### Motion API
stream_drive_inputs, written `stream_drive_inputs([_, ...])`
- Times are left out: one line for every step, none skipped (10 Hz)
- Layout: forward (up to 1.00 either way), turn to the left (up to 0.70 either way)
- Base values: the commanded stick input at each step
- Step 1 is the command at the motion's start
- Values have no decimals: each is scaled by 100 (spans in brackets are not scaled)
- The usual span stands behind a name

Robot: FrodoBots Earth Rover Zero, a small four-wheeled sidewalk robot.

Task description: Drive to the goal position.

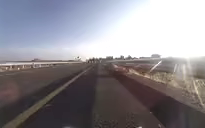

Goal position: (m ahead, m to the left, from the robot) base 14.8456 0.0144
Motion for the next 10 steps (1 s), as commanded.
stream_drive_inputs([50, 0])
stream_drive_inputs([50, 0])
stream_drive_inputs([50, 0])
stream_drive_inputs([50, 0])
stream_drive_inputs([50, 0])
stream_drive_inputs([50, 0])
stream_drive_inputs([50, 0])
stream_drive_inputs([50, 0])
stream_drive_inputs([50, 0])
stream_drive_inputs([50, 0])
